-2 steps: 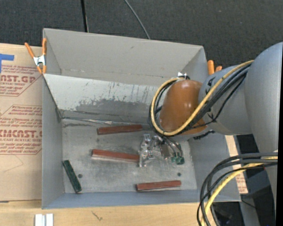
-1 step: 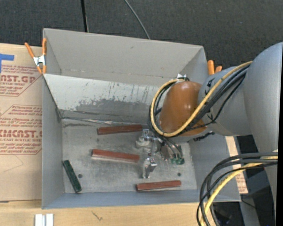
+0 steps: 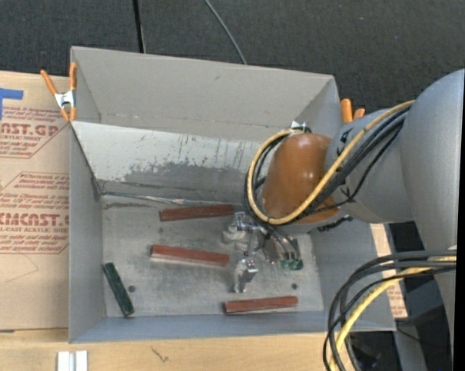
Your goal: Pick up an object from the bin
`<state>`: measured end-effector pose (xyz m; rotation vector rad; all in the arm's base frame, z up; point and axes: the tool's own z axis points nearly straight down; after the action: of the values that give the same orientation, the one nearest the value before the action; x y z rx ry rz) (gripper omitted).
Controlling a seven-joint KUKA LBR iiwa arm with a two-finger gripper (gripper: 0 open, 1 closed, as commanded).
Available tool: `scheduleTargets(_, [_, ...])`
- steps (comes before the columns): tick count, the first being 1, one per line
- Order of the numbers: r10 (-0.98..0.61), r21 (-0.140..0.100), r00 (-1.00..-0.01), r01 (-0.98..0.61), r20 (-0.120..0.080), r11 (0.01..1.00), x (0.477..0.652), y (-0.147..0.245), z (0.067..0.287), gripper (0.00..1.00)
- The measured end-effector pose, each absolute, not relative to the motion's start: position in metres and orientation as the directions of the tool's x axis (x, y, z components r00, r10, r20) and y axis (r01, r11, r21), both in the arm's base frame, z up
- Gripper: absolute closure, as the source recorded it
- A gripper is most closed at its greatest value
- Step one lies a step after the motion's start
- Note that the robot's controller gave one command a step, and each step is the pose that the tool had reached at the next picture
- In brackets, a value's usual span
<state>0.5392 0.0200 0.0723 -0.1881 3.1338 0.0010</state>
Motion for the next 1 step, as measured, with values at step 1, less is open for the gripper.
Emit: scheduleTargets(1, [-0.056,0.003,-0.998,-0.056,-0.014,0.998,0.5192,0.0758,0.0758,1.00])
